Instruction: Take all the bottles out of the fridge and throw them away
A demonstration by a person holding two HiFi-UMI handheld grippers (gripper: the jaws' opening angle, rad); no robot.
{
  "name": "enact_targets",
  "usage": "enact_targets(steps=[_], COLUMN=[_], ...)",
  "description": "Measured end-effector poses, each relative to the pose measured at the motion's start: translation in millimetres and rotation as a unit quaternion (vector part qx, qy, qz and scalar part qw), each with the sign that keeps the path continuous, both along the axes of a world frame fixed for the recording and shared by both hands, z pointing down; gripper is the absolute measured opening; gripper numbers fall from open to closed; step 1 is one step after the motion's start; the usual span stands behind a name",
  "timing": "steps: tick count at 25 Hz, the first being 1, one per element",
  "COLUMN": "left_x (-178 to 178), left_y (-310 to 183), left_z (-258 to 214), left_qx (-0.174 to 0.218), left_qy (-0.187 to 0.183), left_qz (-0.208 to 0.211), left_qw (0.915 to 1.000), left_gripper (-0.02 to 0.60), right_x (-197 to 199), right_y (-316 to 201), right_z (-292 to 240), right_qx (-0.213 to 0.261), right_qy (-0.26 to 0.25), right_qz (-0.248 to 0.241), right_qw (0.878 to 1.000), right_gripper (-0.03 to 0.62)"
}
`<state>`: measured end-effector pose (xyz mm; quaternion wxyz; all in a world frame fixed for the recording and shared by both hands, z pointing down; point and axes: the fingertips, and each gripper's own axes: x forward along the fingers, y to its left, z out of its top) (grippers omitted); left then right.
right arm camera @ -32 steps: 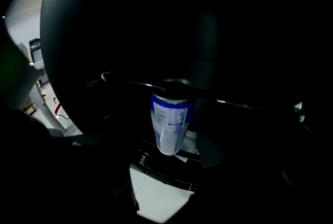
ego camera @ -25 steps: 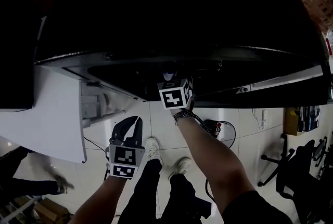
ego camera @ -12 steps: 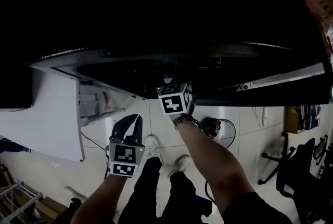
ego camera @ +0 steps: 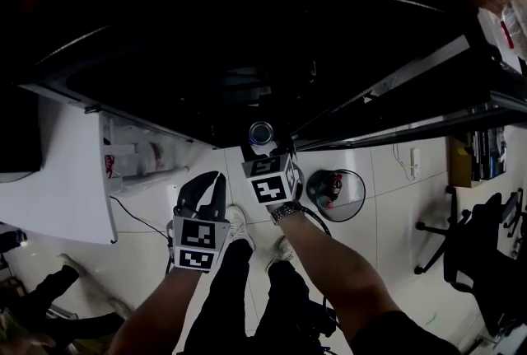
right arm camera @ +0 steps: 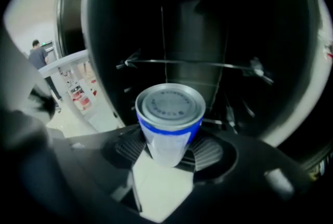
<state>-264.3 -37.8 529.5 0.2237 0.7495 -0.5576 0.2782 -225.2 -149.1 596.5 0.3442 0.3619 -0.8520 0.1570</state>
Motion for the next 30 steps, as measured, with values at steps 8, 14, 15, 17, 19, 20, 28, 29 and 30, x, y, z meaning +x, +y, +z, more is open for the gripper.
enact_targets(steps=[8, 14, 15, 17, 19, 20, 28, 29, 30], left_x=[98.2, 190.5, 204.4, 230.4, 255.1, 266.3, 322.7, 326.8, 330.3], left_y=[7.1, 25.9, 29.3, 35.1, 41.0, 44.2, 60.3, 61.1, 62.1], left_z=[12.3, 26.9, 29.5, 35.2, 41.2, 44.3, 64.3, 66.3, 68.2], left_qx=[-0.013, -0.021, -0.023, -0.027, -0.032, -0.035, -0.051, -0.053, -0.054], left_qy=[0.006, 0.005, 0.004, 0.001, -0.003, -0.006, -0.023, -0.025, -0.026], left_qz=[0.083, 0.152, 0.163, 0.184, 0.203, 0.211, 0.248, 0.25, 0.251], left_qw=[0.9965, 0.9881, 0.9863, 0.9825, 0.9787, 0.9769, 0.9672, 0.9666, 0.966], left_gripper=[0.005, 0.005, 0.005, 0.005, 0.005, 0.005, 0.005, 0.005, 0.005], right_x=[109.5, 214.0, 231.2, 264.5, 297.2, 312.5, 406.7, 413.9, 419.5], right_y=[44.2, 85.6, 92.7, 104.7, 114.9, 119.9, 142.8, 143.9, 145.2], right_z=[19.0, 45.7, 51.7, 64.9, 78.3, 85.3, 134.9, 139.6, 144.4], right_qx=[-0.025, -0.049, -0.054, -0.064, -0.074, -0.079, -0.108, -0.11, -0.112], right_qy=[0.008, 0.02, 0.023, 0.028, 0.032, 0.035, 0.063, 0.067, 0.071], right_qz=[0.067, 0.127, 0.136, 0.156, 0.176, 0.184, 0.231, 0.233, 0.234], right_qw=[0.997, 0.991, 0.989, 0.985, 0.981, 0.979, 0.965, 0.964, 0.963], right_gripper=[0.272, 0.272, 0.272, 0.272, 0.272, 0.272, 0.272, 0.272, 0.272])
